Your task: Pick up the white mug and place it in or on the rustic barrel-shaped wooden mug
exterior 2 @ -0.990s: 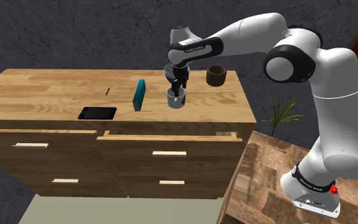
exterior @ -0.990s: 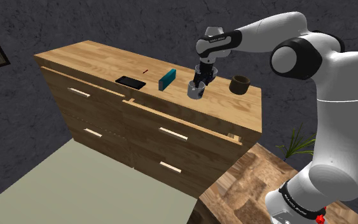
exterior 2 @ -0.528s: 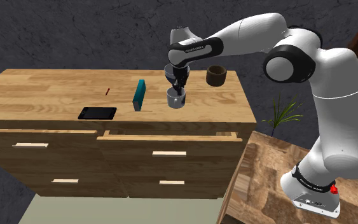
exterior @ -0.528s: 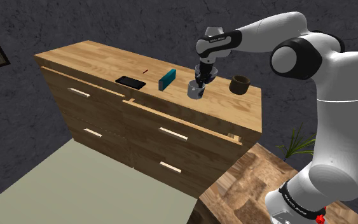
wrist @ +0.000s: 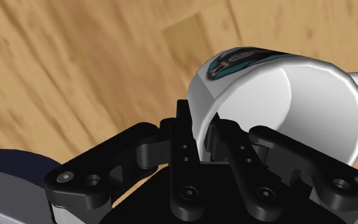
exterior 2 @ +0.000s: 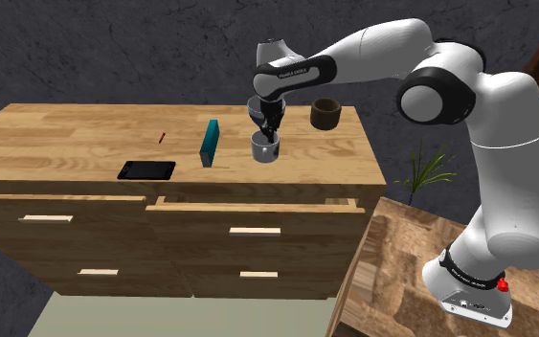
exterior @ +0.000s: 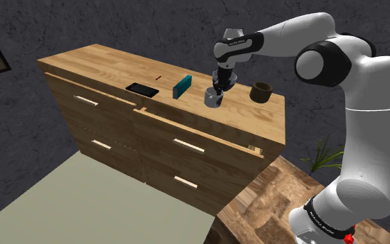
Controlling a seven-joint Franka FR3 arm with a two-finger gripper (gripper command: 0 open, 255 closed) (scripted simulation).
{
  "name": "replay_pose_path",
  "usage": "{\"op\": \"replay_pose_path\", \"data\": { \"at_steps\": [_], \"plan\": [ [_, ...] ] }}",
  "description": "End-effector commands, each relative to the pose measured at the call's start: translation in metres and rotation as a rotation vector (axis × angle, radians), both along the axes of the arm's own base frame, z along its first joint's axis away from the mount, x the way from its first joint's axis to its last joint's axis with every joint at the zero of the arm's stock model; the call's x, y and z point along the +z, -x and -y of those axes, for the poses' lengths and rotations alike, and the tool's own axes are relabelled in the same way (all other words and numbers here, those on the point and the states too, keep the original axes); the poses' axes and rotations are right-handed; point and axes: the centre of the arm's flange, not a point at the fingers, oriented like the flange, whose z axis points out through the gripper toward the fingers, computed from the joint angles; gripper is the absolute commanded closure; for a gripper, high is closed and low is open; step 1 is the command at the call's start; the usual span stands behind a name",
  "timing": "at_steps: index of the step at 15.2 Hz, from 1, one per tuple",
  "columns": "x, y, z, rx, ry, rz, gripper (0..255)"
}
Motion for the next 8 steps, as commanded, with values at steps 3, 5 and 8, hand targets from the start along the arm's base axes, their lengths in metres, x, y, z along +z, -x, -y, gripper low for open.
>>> {"op": "replay_pose_path", "data": {
  "at_steps": [3,5,8],
  "plan": [
    [0.019,0.0,0.0,0.0,0.0,0.0,255],
    [0.029,0.0,0.0,0.0,0.0,0.0,255],
    [0.045,0.0,0.0,0.0,0.0,0.0,255]
  ]
}}
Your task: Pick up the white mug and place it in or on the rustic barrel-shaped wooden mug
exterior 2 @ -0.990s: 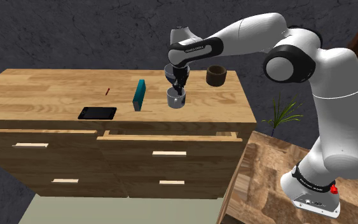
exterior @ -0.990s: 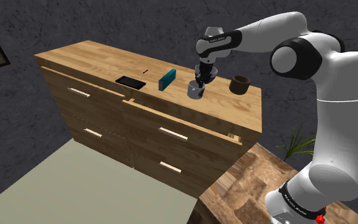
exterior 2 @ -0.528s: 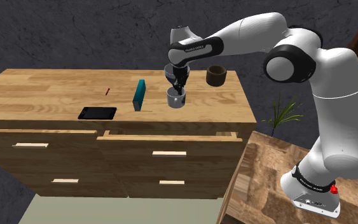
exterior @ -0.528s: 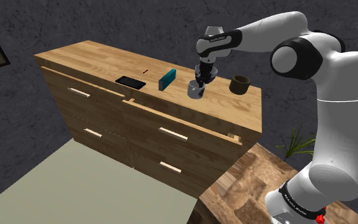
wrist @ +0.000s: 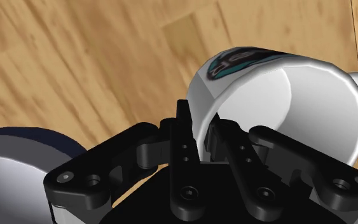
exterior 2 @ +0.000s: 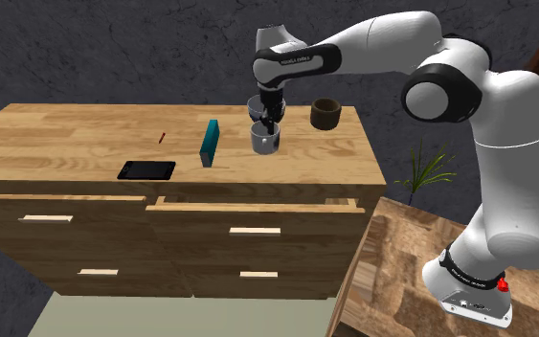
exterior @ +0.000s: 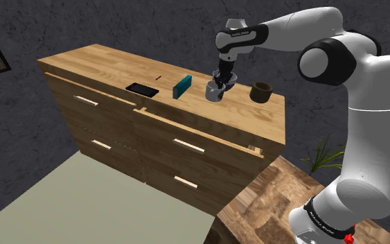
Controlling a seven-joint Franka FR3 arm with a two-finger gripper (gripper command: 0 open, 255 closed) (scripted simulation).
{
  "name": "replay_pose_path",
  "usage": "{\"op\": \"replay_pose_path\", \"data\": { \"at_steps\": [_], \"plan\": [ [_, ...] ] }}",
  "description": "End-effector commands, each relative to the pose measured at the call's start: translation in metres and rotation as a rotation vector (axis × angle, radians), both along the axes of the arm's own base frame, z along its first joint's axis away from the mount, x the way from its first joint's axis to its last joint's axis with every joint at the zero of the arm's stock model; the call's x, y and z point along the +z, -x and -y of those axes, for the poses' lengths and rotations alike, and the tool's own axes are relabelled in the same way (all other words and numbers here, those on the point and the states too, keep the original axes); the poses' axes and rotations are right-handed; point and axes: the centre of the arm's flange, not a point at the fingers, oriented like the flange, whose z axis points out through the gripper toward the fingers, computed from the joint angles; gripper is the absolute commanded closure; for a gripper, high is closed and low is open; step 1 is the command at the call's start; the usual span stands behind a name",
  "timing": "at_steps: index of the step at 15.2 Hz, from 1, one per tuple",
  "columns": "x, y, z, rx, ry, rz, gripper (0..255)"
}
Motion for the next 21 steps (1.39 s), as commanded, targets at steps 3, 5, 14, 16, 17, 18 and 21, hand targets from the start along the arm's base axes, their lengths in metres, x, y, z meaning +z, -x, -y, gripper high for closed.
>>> {"op": "replay_pose_path", "data": {
  "at_steps": [3,5,14,16,17,18,21],
  "plan": [
    [0.022,0.0,-0.001,0.0,0.0,0.0,255],
    [0.032,0.0,-0.001,0.0,0.0,0.0,255],
    [0.08,0.0,-0.001,0.0,0.0,0.0,255],
    [0.09,0.0,-0.001,0.0,0.0,0.0,255],
    [0.095,0.0,-0.001,0.0,0.0,0.0,255],
    [0.101,0.0,-0.001,0.0,0.0,0.0,255],
    [0.117,0.0,-0.001,0.0,0.0,0.0,255]
  ]
}}
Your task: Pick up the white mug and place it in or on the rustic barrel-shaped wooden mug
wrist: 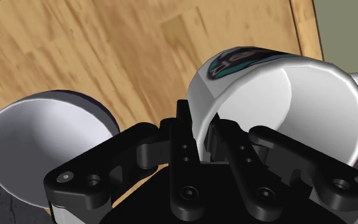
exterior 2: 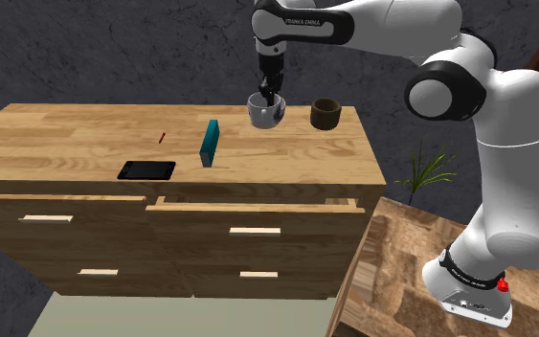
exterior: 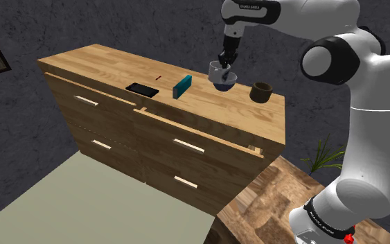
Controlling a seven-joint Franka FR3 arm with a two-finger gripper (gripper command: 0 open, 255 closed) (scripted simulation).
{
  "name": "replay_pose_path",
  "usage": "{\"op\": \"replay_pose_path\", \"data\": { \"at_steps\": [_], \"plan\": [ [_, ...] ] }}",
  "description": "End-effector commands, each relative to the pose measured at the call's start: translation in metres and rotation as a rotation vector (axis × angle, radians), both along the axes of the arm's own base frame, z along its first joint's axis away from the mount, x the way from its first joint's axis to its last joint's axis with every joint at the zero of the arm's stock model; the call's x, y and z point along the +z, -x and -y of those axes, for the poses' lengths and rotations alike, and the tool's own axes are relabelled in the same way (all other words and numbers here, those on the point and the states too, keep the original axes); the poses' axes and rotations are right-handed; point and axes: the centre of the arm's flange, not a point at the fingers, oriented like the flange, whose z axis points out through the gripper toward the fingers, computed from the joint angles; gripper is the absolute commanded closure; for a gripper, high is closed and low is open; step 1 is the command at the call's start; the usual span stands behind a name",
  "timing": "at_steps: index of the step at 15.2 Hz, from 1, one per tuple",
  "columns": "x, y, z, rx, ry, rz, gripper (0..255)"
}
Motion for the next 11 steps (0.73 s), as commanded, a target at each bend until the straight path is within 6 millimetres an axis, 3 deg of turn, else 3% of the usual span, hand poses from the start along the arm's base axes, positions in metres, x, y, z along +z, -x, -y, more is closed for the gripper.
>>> {"op": "replay_pose_path", "data": {
  "at_steps": [1,3,11],
  "plan": [
    [0.011,0.0,0.0,0.0,0.0,-0.001,255],
    [0.019,0.001,0.0,0.0,0.0,-0.001,255],
    [0.022,0.043,0.097,0.0,0.0,-0.001,255]
  ]
}}
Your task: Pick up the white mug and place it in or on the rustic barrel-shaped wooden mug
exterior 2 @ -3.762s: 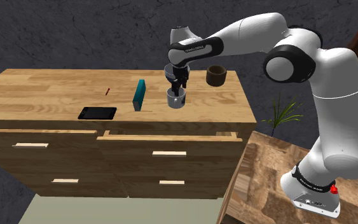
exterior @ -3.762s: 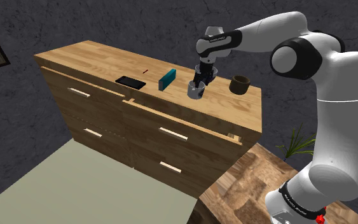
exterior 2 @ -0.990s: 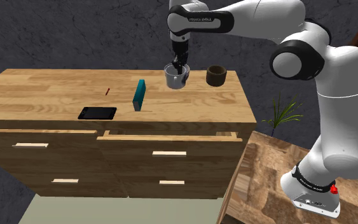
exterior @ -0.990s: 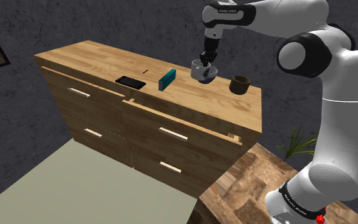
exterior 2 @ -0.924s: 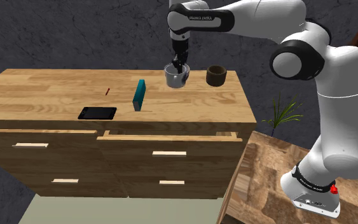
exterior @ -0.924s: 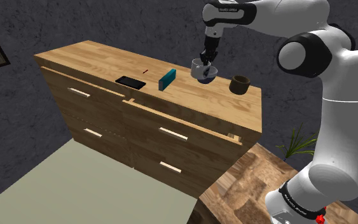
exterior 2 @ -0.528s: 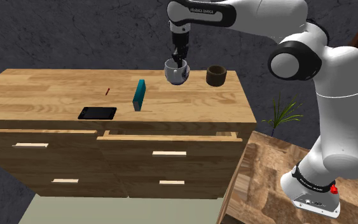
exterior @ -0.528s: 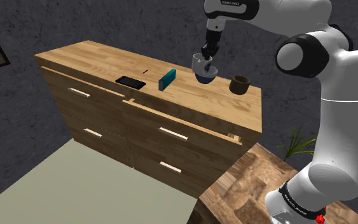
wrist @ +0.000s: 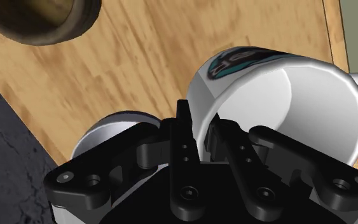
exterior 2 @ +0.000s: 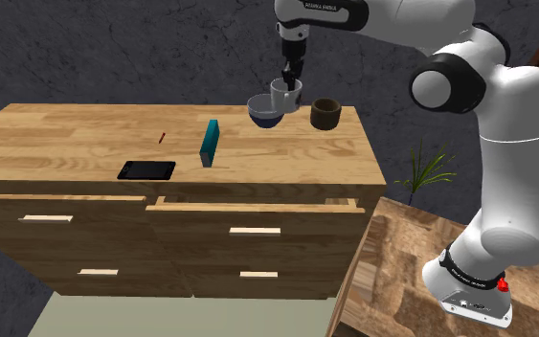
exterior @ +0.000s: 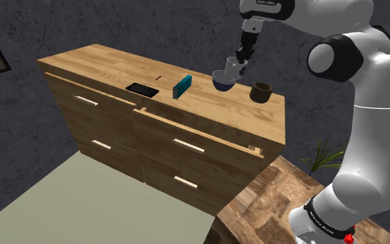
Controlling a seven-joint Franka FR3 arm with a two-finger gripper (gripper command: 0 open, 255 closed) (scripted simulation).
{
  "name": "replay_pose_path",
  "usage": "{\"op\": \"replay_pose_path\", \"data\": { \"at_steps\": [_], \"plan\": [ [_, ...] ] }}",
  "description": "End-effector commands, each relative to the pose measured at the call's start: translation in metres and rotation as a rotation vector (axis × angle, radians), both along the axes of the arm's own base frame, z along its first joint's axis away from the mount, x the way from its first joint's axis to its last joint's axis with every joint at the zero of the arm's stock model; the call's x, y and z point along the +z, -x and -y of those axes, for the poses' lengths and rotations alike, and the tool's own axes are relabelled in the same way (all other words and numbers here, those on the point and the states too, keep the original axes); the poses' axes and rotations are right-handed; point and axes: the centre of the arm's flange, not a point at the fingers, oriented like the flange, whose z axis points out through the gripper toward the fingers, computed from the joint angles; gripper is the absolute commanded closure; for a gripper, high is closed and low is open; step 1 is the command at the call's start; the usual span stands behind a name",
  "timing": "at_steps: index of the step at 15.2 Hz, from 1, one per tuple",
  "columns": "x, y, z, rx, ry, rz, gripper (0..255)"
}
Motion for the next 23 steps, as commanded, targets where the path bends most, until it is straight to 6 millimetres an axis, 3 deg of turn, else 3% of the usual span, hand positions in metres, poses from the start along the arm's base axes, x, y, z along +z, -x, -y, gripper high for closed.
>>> {"op": "replay_pose_path", "data": {
  "at_steps": [1,16,23],
  "plan": [
    [0.0,0.013,0.024,0.001,0.0,0.001,255],
    [0.007,0.094,0.208,0.001,0.0,0.001,255],
    [-0.03,0.094,0.208,0.001,0.0,0.001,255]
  ]
}}
